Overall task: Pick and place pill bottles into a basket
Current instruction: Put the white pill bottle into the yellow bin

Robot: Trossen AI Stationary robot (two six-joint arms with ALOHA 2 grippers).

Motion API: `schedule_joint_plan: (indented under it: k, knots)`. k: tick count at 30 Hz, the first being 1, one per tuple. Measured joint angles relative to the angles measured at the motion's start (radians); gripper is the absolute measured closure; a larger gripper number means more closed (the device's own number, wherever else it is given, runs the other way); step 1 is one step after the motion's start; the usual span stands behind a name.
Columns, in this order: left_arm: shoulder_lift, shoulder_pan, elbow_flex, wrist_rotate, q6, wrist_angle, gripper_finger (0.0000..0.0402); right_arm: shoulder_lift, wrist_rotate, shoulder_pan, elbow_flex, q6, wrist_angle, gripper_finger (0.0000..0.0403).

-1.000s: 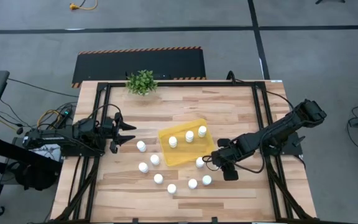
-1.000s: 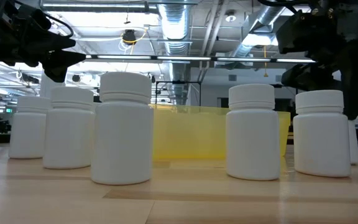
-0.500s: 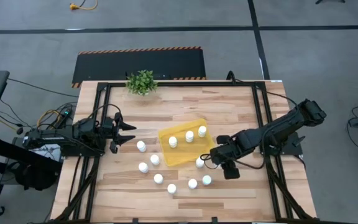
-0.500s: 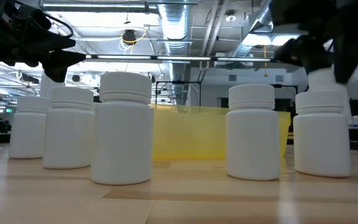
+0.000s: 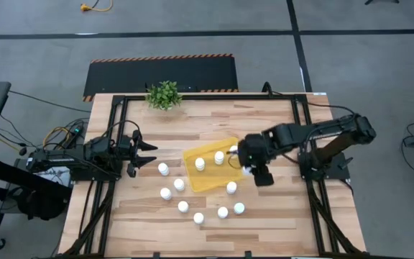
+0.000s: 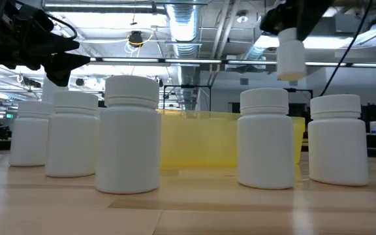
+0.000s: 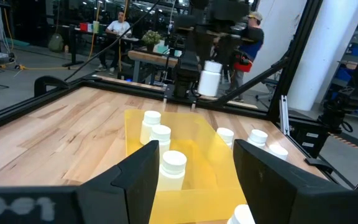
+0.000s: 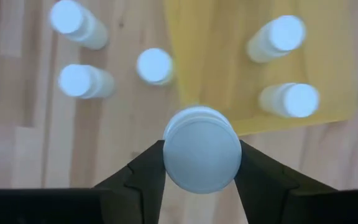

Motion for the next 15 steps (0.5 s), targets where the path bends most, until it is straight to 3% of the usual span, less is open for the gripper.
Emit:
schedule_joint_plan:
  k: [9, 15]
  knots:
    - [0.0, 0.0, 0.0, 0.0, 0.0, 0.0, 0.0207, 0.004, 0.0, -0.132, 0.001, -0.112, 0.089, 0.0254]
    - [0.0, 0.0, 0.0, 0.0, 0.0, 0.0, 0.0207, 0.12, -0.027, -0.152, 0.002, -0.158, 0.109, 0.0246]
